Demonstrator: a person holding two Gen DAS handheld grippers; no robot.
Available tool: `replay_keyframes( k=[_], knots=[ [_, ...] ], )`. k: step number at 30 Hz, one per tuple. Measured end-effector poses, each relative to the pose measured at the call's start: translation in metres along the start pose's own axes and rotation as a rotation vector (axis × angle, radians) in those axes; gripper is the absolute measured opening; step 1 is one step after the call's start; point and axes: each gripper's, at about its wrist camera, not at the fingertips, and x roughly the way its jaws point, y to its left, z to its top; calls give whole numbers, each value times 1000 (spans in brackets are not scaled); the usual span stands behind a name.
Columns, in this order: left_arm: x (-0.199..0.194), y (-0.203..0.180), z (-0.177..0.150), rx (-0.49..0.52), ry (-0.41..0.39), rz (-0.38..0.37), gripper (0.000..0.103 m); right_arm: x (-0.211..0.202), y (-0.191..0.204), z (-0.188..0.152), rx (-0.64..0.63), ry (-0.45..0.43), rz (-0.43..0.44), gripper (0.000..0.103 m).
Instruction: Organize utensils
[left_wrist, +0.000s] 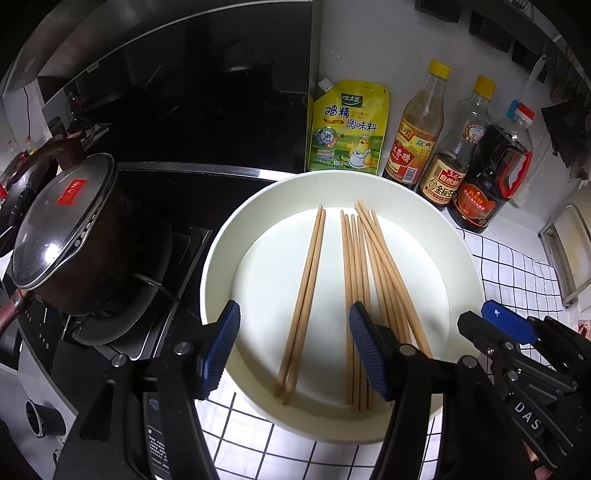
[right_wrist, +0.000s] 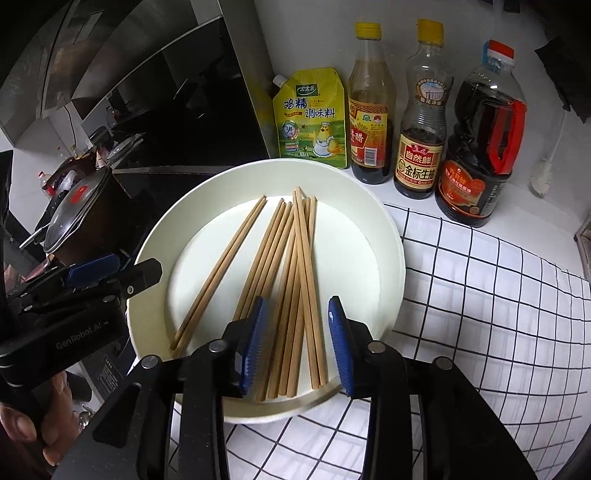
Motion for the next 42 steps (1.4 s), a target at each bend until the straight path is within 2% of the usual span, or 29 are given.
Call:
replay_keyframes(
  k=[9, 14, 18, 26, 42],
  knots=[
    [-14, 1, -10, -8, -13, 4, 65, -13, 1, -8, 4, -10, -8, 38],
    [-21, 0, -13, -8, -27, 4, 67, -20, 1, -12, 8, -20, -10, 44],
    [-27, 1, -15, -15, -37, 4, 74, -25, 1, -14, 9, -23, -16, 47],
    [-36, 1, -18, -24, -47, 11, 74, -33, -1, -17, 9, -23, -17, 50],
    [-52, 2, -23, -55, -62, 33, 94, -42, -2, -25, -6, -24, -16, 51]
  ],
)
